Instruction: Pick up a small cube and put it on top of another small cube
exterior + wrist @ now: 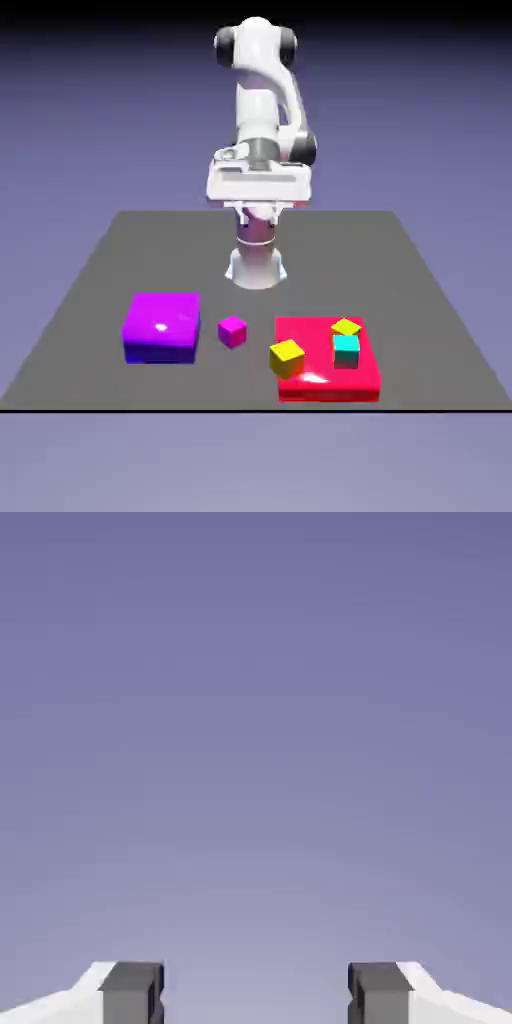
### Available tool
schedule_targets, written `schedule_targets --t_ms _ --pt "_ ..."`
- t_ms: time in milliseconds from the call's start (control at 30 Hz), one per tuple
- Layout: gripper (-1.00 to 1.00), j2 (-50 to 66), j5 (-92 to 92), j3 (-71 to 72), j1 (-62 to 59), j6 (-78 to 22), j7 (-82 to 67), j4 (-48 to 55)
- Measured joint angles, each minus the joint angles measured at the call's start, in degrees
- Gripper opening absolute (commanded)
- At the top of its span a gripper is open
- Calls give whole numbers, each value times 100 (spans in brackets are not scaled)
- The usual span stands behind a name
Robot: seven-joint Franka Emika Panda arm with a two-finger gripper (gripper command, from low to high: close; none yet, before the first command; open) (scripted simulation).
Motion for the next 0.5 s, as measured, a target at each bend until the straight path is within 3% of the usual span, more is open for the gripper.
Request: schedule_targets --t_ms 500 --pt "0 -191 1879 3115 -2803 -1132 -2691 -14"
